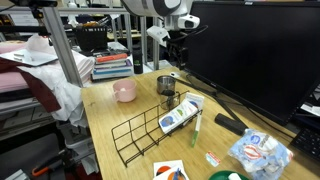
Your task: Move the cup to the bottom of the table
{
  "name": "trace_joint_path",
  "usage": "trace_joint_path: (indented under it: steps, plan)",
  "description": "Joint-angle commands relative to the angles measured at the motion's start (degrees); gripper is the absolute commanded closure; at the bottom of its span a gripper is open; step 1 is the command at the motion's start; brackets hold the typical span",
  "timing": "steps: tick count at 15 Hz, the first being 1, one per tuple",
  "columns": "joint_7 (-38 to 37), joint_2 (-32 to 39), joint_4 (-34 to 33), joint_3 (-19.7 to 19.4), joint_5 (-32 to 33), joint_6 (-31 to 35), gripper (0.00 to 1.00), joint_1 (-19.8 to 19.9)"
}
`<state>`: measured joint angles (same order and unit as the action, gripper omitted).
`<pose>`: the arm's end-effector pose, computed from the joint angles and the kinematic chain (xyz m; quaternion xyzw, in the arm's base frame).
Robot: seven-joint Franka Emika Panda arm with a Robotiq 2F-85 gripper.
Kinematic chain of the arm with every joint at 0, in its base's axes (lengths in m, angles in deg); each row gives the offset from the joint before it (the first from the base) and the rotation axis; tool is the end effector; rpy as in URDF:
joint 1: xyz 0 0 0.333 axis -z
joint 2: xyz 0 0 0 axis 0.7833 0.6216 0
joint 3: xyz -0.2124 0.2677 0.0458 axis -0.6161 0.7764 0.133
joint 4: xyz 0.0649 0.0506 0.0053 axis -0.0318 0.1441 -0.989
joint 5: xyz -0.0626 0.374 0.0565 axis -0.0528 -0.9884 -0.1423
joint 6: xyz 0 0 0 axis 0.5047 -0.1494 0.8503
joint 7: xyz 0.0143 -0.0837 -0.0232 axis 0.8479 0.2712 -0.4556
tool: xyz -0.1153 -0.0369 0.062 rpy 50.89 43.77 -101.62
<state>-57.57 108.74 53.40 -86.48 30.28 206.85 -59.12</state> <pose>0.6961 0.0889 0.3660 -0.9869 0.1331 -0.0903 0.0117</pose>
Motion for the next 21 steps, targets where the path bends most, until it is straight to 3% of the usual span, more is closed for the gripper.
trace_joint_path:
  steps: [1,4,5,12,21]
  plan:
    - [-5.60,4.87,-5.62,-1.76,1.24,-3.48,0.00,-2.27]
    - [-8.24,9.14,-8.31,-2.53,1.30,-4.14,0.00,-3.42]
    - [-6.27,6.93,-4.93,-1.67,0.05,-1.73,0.00,-2.71]
    - [-6.47,7.52,-5.35,-1.78,0.02,-1.45,0.00,-2.89]
    - [-8.26,14.00,-7.90,-1.32,-4.14,3.61,0.00,-1.82]
